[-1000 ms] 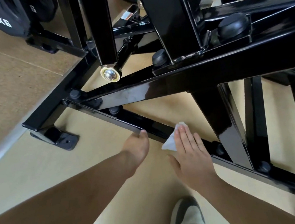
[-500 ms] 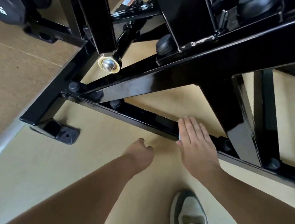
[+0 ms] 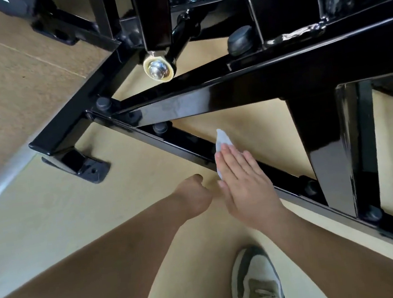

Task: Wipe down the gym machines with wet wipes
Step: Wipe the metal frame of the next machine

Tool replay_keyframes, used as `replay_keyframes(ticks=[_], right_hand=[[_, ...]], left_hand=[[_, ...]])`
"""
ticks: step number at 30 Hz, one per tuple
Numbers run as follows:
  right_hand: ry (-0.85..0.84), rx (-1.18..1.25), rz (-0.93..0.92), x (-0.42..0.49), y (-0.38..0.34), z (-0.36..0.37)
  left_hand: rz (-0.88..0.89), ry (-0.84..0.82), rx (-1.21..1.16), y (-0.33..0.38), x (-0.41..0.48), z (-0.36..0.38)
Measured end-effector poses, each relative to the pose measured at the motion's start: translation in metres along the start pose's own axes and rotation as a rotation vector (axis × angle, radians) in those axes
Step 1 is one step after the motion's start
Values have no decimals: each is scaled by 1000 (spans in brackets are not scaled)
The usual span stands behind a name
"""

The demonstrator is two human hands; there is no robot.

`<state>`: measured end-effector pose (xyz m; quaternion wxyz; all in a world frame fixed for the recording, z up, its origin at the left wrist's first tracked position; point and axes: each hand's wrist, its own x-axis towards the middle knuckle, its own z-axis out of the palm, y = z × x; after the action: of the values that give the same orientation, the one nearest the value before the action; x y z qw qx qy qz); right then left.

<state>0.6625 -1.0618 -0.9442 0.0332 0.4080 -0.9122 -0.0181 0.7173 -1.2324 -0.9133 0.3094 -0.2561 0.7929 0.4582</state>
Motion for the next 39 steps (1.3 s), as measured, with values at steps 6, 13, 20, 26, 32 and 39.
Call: replay_keyframes(ticks=[6, 13, 20, 26, 32, 39], right_hand=[[30, 43, 274, -43, 24, 1], [241, 502, 150, -11, -2, -11], [172, 501, 426, 7, 20, -24], [108, 792, 323, -9, 3, -36], [1, 879, 414, -11, 4, -48], [67, 540, 313, -5, -2, -35]], left_hand=[[7, 76, -16, -4, -1, -5], [139, 140, -320, 11, -6, -1], [231, 221, -355, 20, -1, 10], [287, 425, -218, 34, -2, 15], [159, 480, -216, 44, 4, 23], [74, 359, -476, 18, 0, 3]])
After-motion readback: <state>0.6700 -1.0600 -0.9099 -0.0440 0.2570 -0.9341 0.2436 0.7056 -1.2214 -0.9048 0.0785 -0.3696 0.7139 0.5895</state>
